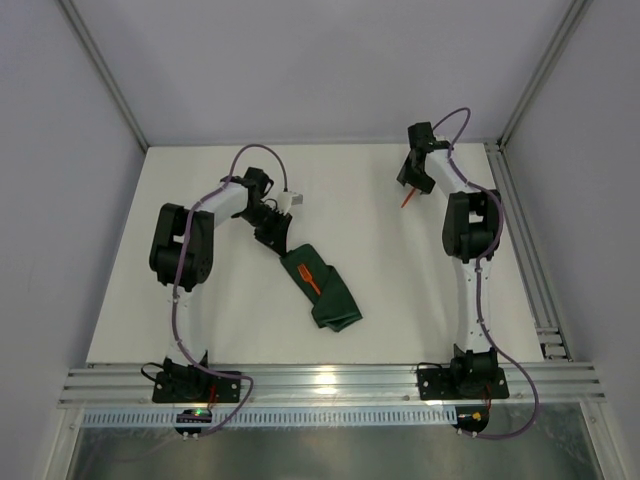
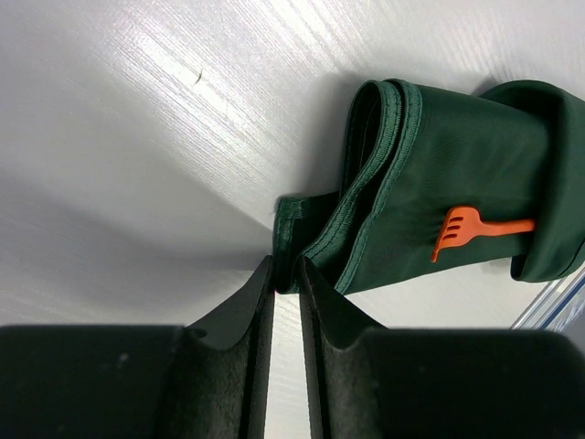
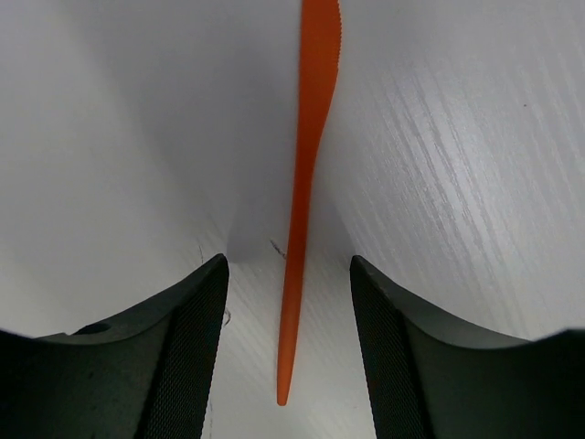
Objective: Fold the napkin into a case and place the utensils inside
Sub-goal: Pick up the knife from the corner of the board.
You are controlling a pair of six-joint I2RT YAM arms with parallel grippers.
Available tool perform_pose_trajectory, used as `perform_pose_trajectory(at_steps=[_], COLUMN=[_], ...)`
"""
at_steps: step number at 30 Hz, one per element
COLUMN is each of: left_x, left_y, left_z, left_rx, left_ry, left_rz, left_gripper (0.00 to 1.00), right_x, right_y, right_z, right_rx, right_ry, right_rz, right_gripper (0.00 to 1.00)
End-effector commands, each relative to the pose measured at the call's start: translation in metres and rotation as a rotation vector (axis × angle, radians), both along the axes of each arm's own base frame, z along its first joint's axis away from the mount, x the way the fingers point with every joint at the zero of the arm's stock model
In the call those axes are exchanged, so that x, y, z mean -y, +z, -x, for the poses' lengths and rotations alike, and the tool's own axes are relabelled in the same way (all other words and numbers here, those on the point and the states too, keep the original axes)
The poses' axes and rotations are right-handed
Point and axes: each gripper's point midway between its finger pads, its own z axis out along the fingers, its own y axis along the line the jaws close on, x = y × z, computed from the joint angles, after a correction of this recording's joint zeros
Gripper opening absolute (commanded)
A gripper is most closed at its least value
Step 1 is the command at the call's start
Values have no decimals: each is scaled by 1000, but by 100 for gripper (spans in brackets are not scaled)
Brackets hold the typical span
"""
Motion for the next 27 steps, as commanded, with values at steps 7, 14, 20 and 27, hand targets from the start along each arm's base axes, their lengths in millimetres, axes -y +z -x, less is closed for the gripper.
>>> perform_pose_trajectory(at_steps=[7, 14, 20, 27], left_x=[3, 2, 3, 2], left_y=[28, 26, 26, 22], left_z=[-14, -12, -11, -8], left_rx=[91, 84, 83, 70], left_ry=[-6, -11, -12, -17], left_rz=[34, 31, 37, 33], left_gripper=[19, 19, 18, 17], right_x=[14, 29, 18, -124], right_y=[-17, -21, 13, 126], right_z=[14, 22, 39, 92], right_rx=[-89, -122, -23, 401], right_ry=[-45, -15, 114, 499], right_rz=[-34, 11, 86, 147], right_gripper=[52, 4, 3, 4])
